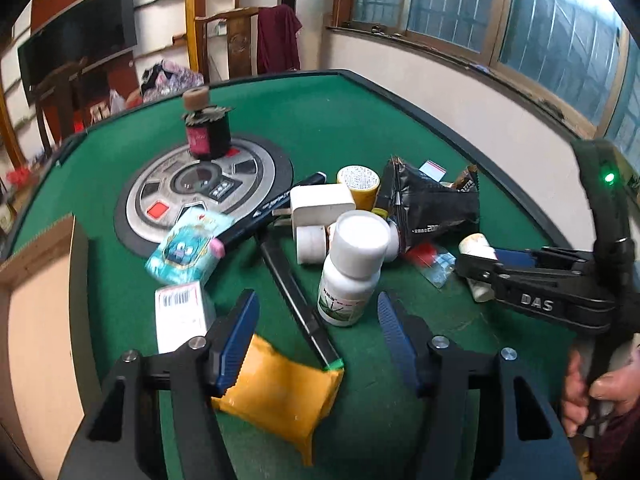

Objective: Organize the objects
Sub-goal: 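Grasp the tall white bottle with the left tool while the right grasps the red-label bottle, then carry both bottles into the cardboard box and open both tools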

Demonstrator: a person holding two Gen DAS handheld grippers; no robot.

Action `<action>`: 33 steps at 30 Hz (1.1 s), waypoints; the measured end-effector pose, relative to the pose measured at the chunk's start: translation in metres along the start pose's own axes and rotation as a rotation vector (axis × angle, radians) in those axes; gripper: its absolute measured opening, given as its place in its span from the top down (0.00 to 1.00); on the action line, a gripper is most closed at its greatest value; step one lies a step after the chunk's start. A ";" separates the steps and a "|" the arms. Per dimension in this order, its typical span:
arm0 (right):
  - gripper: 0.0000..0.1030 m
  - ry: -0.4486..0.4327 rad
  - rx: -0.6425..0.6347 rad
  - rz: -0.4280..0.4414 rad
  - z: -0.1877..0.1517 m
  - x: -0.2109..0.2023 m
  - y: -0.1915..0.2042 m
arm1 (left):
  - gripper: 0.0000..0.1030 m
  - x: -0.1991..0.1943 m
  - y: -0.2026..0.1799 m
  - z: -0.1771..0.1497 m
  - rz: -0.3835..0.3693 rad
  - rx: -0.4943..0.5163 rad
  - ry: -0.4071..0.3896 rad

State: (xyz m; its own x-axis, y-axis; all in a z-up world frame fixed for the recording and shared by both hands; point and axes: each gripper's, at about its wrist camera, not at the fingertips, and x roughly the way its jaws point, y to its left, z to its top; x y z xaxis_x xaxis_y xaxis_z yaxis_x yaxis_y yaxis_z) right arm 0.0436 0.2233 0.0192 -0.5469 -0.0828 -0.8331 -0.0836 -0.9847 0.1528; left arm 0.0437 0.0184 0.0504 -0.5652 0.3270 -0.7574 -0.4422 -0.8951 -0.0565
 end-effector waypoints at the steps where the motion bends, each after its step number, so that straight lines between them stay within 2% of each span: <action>1: 0.56 0.001 0.004 0.006 0.000 0.001 -0.002 | 0.41 0.004 -0.003 0.003 0.005 0.013 -0.005; 7: 0.56 0.004 0.028 0.057 0.000 0.005 -0.009 | 0.43 0.021 -0.024 0.020 0.037 0.090 -0.055; 8: 0.56 0.002 0.030 0.060 0.000 0.005 -0.010 | 0.49 0.024 -0.026 0.021 0.027 0.092 -0.047; 9: 0.56 0.000 0.032 0.062 0.002 0.006 -0.009 | 0.69 0.028 -0.027 0.020 0.010 0.088 -0.034; 13: 0.56 -0.009 0.018 0.065 0.006 0.010 -0.007 | 0.69 0.028 -0.018 0.019 -0.046 0.019 -0.012; 16: 0.63 -0.003 0.025 0.075 0.007 0.010 -0.009 | 0.69 0.017 -0.011 0.017 -0.053 -0.016 -0.019; 24: 0.64 -0.019 0.069 0.213 -0.003 -0.010 -0.008 | 0.69 -0.043 0.019 0.002 -0.114 -0.135 -0.112; 29: 0.63 -0.065 0.014 0.299 -0.001 -0.045 0.019 | 0.69 -0.087 0.051 -0.012 -0.122 -0.198 -0.141; 33: 0.63 -0.070 -0.061 0.400 0.011 -0.065 0.062 | 0.69 -0.118 0.090 -0.023 -0.082 -0.246 -0.151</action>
State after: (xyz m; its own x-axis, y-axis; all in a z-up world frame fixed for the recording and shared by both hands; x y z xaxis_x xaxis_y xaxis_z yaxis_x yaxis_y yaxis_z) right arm 0.0650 0.1696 0.0884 -0.5815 -0.4523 -0.6762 0.1954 -0.8845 0.4236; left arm 0.0868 -0.1080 0.1201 -0.6397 0.4260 -0.6398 -0.3186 -0.9045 -0.2837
